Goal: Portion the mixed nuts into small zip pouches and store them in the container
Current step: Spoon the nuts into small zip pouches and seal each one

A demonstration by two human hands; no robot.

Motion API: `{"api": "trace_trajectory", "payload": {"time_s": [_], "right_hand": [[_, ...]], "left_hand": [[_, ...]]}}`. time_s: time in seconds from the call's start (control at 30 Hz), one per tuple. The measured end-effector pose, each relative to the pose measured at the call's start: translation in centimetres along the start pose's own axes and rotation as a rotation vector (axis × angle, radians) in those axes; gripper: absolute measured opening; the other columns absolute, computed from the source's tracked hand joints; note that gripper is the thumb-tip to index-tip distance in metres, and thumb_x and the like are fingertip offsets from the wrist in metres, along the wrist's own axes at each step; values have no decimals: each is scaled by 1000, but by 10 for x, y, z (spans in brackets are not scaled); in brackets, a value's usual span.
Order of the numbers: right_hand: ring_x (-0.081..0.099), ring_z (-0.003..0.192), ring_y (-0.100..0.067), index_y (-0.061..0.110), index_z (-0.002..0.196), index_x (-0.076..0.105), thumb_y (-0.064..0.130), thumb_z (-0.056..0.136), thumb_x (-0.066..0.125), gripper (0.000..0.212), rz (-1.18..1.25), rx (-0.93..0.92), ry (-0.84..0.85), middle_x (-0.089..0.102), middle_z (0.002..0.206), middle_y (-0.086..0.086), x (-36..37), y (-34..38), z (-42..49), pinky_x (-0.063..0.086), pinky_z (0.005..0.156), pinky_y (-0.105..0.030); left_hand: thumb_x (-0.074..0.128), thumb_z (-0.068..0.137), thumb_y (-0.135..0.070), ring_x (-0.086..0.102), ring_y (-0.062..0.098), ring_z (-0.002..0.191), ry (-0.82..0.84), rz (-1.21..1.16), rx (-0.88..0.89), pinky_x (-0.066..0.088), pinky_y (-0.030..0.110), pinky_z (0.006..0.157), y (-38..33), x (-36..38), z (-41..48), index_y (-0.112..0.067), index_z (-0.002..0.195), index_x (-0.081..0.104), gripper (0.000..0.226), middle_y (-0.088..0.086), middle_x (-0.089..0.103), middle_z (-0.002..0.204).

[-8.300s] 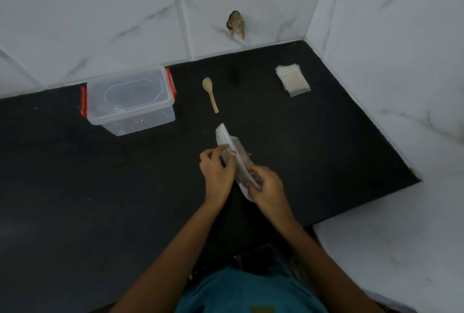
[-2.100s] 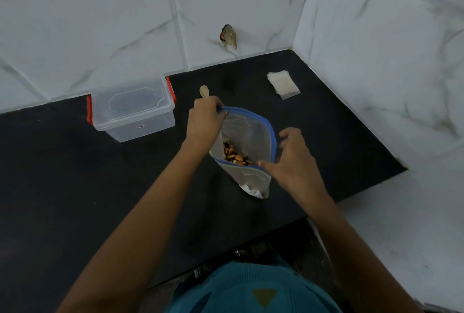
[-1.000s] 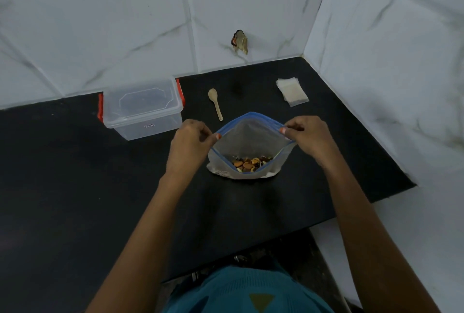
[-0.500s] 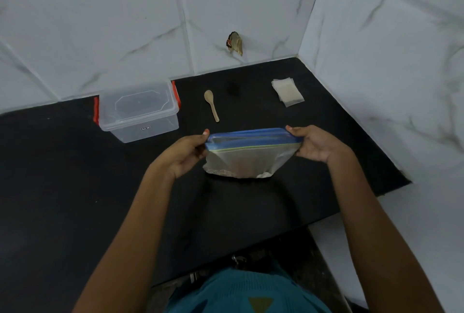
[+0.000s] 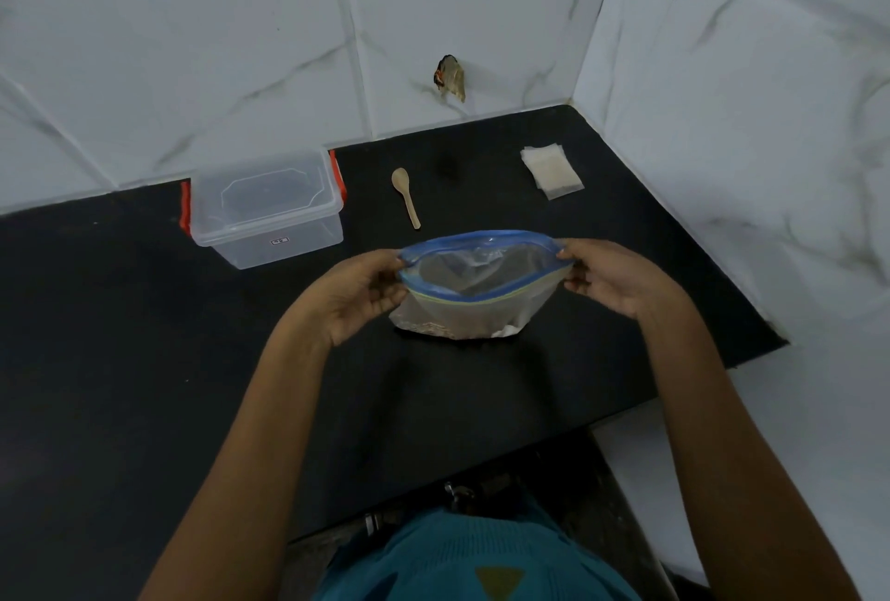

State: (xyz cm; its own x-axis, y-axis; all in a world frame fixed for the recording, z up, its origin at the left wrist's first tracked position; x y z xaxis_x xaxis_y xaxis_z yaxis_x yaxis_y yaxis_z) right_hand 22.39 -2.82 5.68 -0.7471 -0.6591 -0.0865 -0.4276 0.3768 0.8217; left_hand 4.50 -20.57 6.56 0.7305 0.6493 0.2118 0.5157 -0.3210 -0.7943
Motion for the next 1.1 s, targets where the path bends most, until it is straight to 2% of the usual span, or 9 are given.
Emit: {"api": "trace_trajectory", "payload": {"time_s": [0.13,0.27,0.5,0.6,0.67,0.77,0.87,1.03,1.1], "right_hand": [[60,82,-13,10,89,59,1,86,57,10,-34,-59,-104,61,92,-8,-10,9,-9,54,64,-21],[65,76,-15,0,85,60,0,82,62,4,24,-43,-59,64,85,-11,-9,6,-14,55,55,-16],[64,84,-15,5,90,62,5,83,61,8,105,103,91,66,90,-7,6,-11,-12,58,62,-22],[64,83,-14,8,88,62,6,85,58,5,164,117,134,67,87,-5,13,-16,-10,56,67,-24],[64,80,-13,9,86,61,7,87,55,7,204,128,146,67,83,-3,15,-18,-9,55,66,-23],[66,66,-10,10,85,61,8,90,51,11,311,148,123,67,75,-1,14,-24,-6,56,57,-20],[67,59,-9,11,86,60,8,91,50,11,489,180,76,67,72,-2,8,-32,-3,56,53,-20],[62,77,-12,11,86,56,7,91,48,10,720,177,58,65,79,-4,5,-40,1,56,58,-23],[60,86,-16,11,88,55,6,85,51,7,765,171,87,63,89,-6,10,-40,0,56,66,-28]], "left_hand": [[52,89,-5,63,14,78,-63,24,0,56,17,56,-1,-8,-1,-8,92,61,10,9,64,90],[53,88,-1,65,15,71,-68,4,-18,56,19,56,2,-9,-3,-5,84,61,10,11,64,83],[58,86,-9,64,12,67,-48,111,-51,55,17,55,4,-3,0,-9,83,62,5,8,63,83],[57,86,-7,62,14,74,-79,130,-35,55,18,56,1,-6,2,-9,83,60,5,9,63,86],[57,86,-6,63,14,74,-87,82,-32,56,18,56,1,-10,3,-8,84,61,5,9,64,85],[56,86,-5,66,12,62,-71,-8,-70,55,18,53,7,-13,4,-7,83,62,7,7,68,74],[55,87,-7,68,11,57,-30,-200,-140,55,19,52,19,-13,4,-7,86,63,8,7,70,67],[49,91,-5,68,13,60,30,-524,-216,56,20,59,35,-6,4,-7,89,62,13,11,70,69],[47,91,-4,66,15,71,46,-577,-226,55,21,64,37,-2,5,-6,89,61,15,12,69,72]]}}
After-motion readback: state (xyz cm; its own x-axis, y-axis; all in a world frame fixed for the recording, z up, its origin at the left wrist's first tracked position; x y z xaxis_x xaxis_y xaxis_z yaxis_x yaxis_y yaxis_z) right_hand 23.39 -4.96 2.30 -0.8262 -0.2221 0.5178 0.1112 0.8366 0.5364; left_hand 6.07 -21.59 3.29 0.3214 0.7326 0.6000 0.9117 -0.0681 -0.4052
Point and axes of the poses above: each hand's wrist, its own z-axis towards the middle knuckle, its own x-axis out of the palm, y = z × x, the point moved 10 cm from there along z, towards the middle knuckle
